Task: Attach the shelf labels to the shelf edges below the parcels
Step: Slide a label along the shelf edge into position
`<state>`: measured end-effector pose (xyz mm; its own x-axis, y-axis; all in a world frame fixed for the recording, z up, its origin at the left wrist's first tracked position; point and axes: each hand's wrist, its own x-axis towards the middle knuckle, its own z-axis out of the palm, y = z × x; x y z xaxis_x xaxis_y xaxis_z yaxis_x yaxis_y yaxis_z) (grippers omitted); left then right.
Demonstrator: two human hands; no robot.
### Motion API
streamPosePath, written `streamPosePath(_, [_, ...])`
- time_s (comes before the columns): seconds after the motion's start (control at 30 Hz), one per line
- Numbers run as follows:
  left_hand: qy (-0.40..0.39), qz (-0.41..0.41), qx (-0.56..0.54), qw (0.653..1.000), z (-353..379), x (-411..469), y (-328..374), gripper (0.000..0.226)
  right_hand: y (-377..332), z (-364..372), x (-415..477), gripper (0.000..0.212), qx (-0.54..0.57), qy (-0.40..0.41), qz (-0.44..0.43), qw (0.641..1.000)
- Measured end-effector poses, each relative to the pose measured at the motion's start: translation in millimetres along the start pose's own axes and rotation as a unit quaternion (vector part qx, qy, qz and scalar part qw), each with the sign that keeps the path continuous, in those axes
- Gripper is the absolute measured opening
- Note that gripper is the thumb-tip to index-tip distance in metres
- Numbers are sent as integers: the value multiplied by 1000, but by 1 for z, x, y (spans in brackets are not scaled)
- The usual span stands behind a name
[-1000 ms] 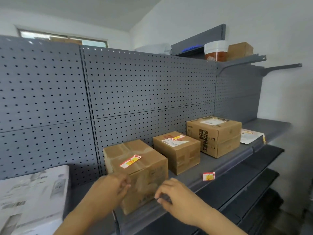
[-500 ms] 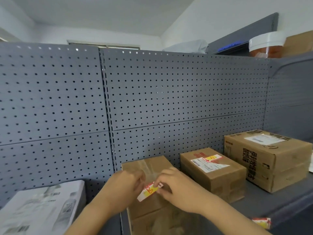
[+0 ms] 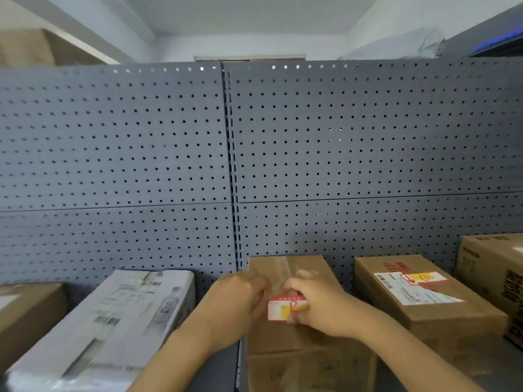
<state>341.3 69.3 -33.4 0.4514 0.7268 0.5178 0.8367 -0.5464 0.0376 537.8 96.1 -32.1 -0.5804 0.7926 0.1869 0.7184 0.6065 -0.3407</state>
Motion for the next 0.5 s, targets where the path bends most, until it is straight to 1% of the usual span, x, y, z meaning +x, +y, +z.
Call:
streamPosePath(0.1, [22,10,-6,1000,-8,-16,6,21,-1,2,-10,18,17,62,-26,998])
streamPosePath(0.23, [20,12,-28,999,-20,-47,19,12,-15,4,-32,16,-2,133,-85,988])
streamPosePath(0.33, [12,14,-39,999,-30,-78,25,10,-34,10,-46,17,3,152,-121,981])
streamPosePath(0.5, [-16,-1,-44,999,-43,-136,13,9,-81,33,-63,12,0,165,-133,977])
